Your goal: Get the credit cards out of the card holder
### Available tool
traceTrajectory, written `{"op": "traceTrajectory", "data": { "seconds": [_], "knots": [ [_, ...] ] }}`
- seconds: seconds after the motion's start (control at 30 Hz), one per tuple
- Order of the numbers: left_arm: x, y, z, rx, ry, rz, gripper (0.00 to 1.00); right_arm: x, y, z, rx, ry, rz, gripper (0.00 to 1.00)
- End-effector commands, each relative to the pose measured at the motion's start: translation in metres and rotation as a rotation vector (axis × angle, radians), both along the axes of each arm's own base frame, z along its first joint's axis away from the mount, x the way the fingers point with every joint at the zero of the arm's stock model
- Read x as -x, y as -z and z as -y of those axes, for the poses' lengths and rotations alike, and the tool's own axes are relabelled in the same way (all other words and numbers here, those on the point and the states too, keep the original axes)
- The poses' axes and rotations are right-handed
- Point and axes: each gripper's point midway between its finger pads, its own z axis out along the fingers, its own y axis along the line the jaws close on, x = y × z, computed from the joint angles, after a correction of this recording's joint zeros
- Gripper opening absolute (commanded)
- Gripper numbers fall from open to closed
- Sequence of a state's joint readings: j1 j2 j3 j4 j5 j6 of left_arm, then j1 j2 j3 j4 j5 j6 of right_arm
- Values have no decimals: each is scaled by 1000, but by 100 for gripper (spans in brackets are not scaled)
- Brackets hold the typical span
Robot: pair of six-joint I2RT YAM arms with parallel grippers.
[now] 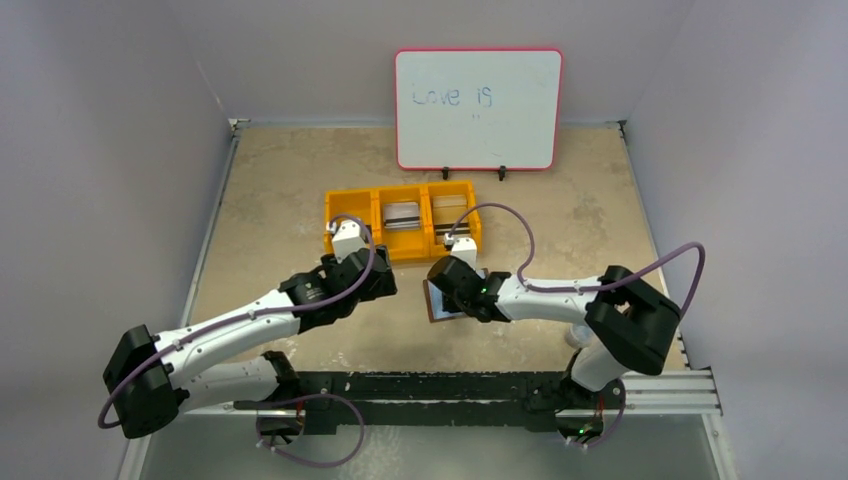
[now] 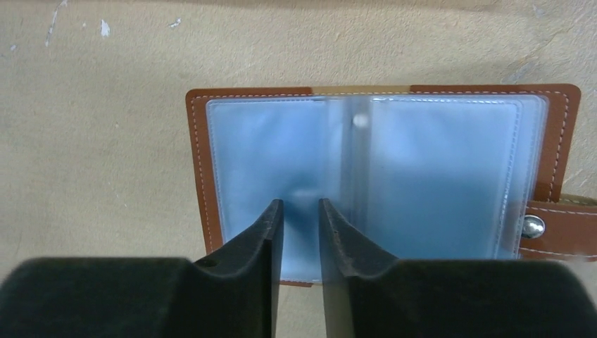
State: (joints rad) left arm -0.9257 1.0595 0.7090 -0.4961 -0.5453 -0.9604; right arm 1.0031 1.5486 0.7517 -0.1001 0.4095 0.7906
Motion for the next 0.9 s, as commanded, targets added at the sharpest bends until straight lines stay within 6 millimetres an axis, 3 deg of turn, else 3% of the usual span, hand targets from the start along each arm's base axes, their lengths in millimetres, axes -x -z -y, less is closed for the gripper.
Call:
{"op": "traceTrajectory", "data": {
  "seconds": [0.0, 0.07, 0.13, 0.2, 0.27, 0.4, 0.6, 0.73, 0.87],
  "knots": [
    [-3, -3, 7, 40, -5, 25, 81, 24, 26, 20, 74, 17, -117, 25],
    [-3, -1, 14, 58, 14, 22, 81, 11, -1, 10, 16, 10, -41, 33],
    [-1, 2, 22, 80, 35, 18, 81, 12, -30, 1, -81, 3, -15, 44],
    [0, 5, 32, 110, 53, 13, 81, 5, -57, 9, -140, 49, 59, 48],
    [0, 8, 41, 136, 70, 6, 81, 1, -70, 26, -184, 120, 92, 54],
    [2, 18, 60, 163, 113, -17, 81, -15, -58, 67, -297, 216, 39, 57],
    [8, 33, 96, 208, 193, -61, 81, -27, -37, 94, -297, 257, -14, 63],
    [11, 41, 115, 233, 226, -80, 79, -36, -37, 87, -317, 190, -25, 62],
    [13, 49, 127, 228, 244, -99, 71, -36, -27, 87, -274, 174, -59, 56]
  ]
}}
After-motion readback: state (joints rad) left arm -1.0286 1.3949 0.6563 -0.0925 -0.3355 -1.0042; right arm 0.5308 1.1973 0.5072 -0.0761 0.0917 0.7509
